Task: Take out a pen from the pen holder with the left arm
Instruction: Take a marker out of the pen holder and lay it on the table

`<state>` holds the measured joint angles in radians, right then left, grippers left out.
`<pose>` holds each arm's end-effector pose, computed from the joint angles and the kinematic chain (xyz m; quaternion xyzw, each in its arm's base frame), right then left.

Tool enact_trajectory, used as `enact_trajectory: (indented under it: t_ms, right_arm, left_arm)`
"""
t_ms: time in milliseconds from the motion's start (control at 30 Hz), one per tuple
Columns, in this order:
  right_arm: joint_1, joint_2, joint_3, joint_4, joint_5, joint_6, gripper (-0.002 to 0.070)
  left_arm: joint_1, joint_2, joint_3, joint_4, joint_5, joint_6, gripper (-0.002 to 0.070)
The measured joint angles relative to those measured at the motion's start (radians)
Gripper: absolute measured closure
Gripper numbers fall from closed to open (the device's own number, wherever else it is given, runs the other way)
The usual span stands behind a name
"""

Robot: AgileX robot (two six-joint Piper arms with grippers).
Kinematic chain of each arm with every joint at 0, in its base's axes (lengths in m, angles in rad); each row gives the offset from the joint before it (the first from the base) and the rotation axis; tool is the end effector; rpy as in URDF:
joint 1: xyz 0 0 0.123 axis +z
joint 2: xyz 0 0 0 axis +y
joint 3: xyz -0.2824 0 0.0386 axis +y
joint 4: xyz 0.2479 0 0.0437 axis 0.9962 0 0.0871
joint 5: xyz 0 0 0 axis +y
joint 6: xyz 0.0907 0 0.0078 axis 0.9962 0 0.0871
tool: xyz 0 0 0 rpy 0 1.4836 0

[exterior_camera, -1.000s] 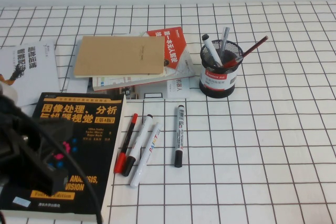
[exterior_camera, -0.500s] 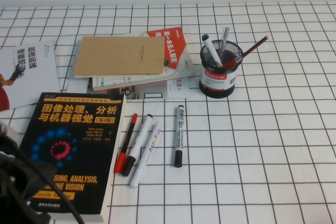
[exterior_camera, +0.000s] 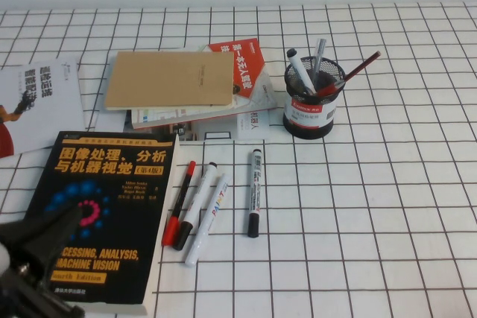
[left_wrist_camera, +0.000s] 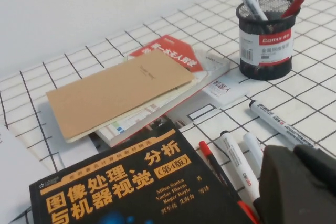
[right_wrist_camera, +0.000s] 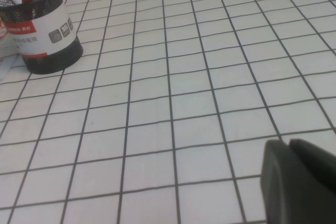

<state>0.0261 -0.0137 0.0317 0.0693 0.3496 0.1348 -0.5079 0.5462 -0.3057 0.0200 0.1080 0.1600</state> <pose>0.0531 0.0036 0.1717 0.0622 0.7963 0.0773 0.5967 0.1030 -0.0571 0.2624 0.2668 0.7470 -0.0986 0.6009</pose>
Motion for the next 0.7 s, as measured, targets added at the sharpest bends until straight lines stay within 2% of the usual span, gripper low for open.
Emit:
enact_trajectory:
  t_ms: [100, 233, 367, 533, 700]
  right_arm:
    - [0.000, 0.000, 0.000, 0.000, 0.000, 0.000, 0.0692]
    - [0.000, 0.000, 0.000, 0.000, 0.000, 0.000, 0.0693]
    - [0.000, 0.000, 0.000, 0.000, 0.000, 0.000, 0.0692]
    - [0.000, 0.000, 0.000, 0.000, 0.000, 0.000, 0.0692]
    - [0.000, 0.000, 0.000, 0.000, 0.000, 0.000, 0.0693]
  left_arm:
    - [0.012, -0.078, 0.148, 0.011, -0.154, 0.000, 0.0675]
    - [0.089, -0.189, 0.290, 0.019, -0.186, -0.056, 0.0675]
    - [0.195, -0.289, 0.329, 0.019, -0.108, -0.114, 0.0675]
    - [0.317, -0.387, 0.332, 0.027, 0.009, -0.106, 0.0675]
    - [0.405, -0.452, 0.332, 0.027, 0.106, -0.097, 0.0675]
